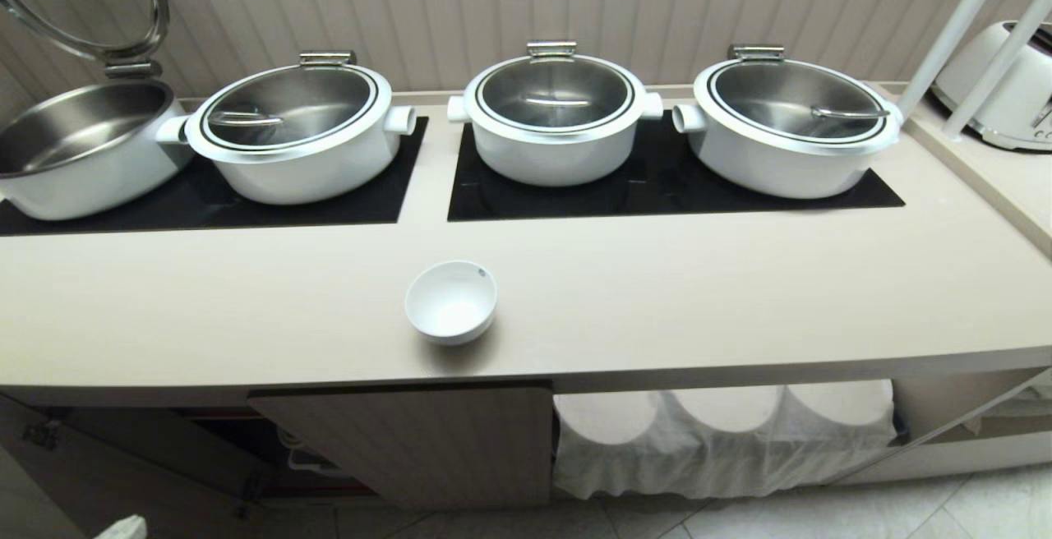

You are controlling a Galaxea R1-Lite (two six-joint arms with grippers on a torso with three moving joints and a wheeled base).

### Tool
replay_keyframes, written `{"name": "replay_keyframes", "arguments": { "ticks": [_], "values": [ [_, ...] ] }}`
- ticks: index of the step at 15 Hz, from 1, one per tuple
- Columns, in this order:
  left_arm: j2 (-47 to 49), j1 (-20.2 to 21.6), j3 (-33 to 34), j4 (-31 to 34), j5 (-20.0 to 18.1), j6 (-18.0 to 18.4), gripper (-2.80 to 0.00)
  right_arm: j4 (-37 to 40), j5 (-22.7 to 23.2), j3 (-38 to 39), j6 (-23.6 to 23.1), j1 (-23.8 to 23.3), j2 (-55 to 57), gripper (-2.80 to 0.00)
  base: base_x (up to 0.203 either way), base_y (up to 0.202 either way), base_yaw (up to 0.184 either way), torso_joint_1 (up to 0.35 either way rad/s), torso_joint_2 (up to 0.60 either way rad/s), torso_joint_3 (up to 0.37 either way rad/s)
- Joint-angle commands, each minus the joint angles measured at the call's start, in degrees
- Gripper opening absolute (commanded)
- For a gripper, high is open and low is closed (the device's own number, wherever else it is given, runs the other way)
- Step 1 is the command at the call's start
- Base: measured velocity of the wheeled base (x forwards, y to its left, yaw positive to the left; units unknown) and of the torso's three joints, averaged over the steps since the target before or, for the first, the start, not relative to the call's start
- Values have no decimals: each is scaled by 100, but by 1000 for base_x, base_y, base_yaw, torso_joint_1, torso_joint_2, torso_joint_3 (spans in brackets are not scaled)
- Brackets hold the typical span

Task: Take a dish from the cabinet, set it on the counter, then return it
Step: Pick up the bowl from the table

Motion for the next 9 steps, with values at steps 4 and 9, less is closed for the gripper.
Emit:
{"name": "replay_keyframes", "arguments": {
  "ticks": [4, 9],
  "values": [
    [-1305, 928, 112, 1050, 503, 523, -280, -1, -2, 0, -5, -2, -2, -280, 0, 0, 0, 0, 0, 0],
    [-1300, 642, 115, 1060, 488, 588, -280, -1, -2, 0, 1, 3, -2, -280, 0, 0, 0, 0, 0, 0]
  ]
}}
